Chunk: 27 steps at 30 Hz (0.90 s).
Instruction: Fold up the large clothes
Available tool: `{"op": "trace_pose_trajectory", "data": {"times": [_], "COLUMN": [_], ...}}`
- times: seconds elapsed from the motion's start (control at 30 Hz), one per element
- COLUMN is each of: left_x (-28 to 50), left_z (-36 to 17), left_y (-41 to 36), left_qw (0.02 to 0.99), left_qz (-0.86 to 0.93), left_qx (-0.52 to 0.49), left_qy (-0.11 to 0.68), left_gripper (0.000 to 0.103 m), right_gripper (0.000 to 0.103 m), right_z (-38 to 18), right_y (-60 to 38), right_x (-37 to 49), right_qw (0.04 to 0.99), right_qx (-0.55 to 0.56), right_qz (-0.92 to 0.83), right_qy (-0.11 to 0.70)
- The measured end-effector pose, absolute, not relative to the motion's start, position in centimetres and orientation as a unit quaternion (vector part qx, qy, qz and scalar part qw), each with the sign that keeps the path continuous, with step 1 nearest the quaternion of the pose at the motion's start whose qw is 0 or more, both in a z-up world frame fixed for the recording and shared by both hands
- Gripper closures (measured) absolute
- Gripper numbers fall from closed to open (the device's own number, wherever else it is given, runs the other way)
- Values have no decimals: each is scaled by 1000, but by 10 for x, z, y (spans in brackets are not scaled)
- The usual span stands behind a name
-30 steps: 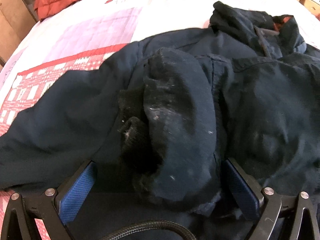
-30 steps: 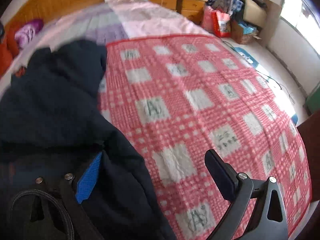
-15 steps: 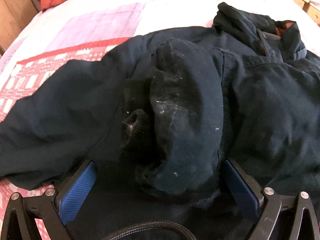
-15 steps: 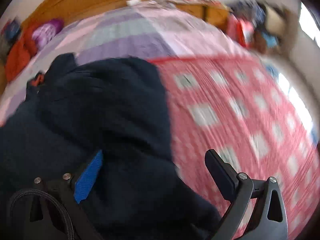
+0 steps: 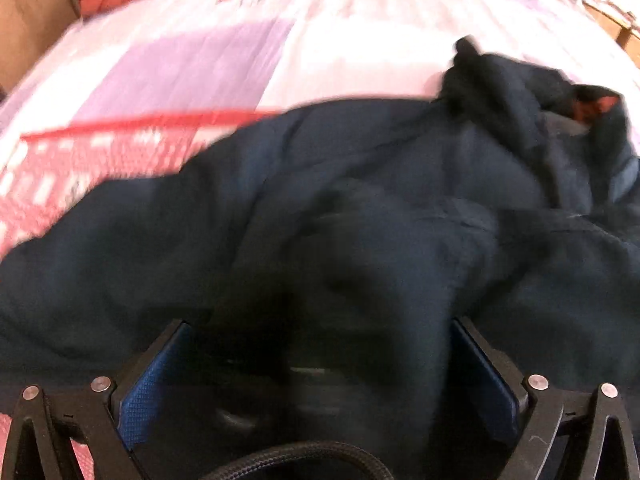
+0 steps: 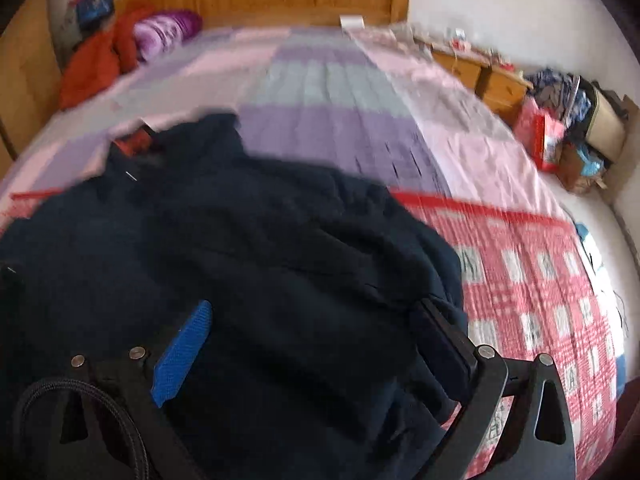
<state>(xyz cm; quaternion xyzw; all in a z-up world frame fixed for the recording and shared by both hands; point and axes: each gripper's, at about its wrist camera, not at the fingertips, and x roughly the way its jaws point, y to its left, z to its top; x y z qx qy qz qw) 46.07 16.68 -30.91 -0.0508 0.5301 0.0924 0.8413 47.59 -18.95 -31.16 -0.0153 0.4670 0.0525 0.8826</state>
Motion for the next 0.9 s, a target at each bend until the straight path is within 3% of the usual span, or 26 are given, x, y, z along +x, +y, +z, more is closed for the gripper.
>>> {"op": "trace_pose_trajectory", "data": {"times": [0.33, 0.57, 0.63, 0.9], "left_x": [451, 437, 432, 376], "left_z": [-305, -300, -300, -270], "left_y": [185, 185, 190, 196], "left_qw": [850, 857, 852, 869], "left_qz": [74, 69, 67, 59], "left_qx": [-42, -12, -36, -33], "left_qy": [519, 510, 518, 491], "left_gripper": [0, 0, 0, 0], "right_gripper": [2, 2, 3, 3], "right_z": [-321, -294, -309, -264], "right_y": [-251, -228, -223, -161], "right_x": [462, 428, 429, 385], "right_qw": [878, 900, 877, 901], "right_qx": [35, -25, -32, -50], "right_qz": [17, 20, 12, 39], "right_qy": [478, 435, 480, 429]}}
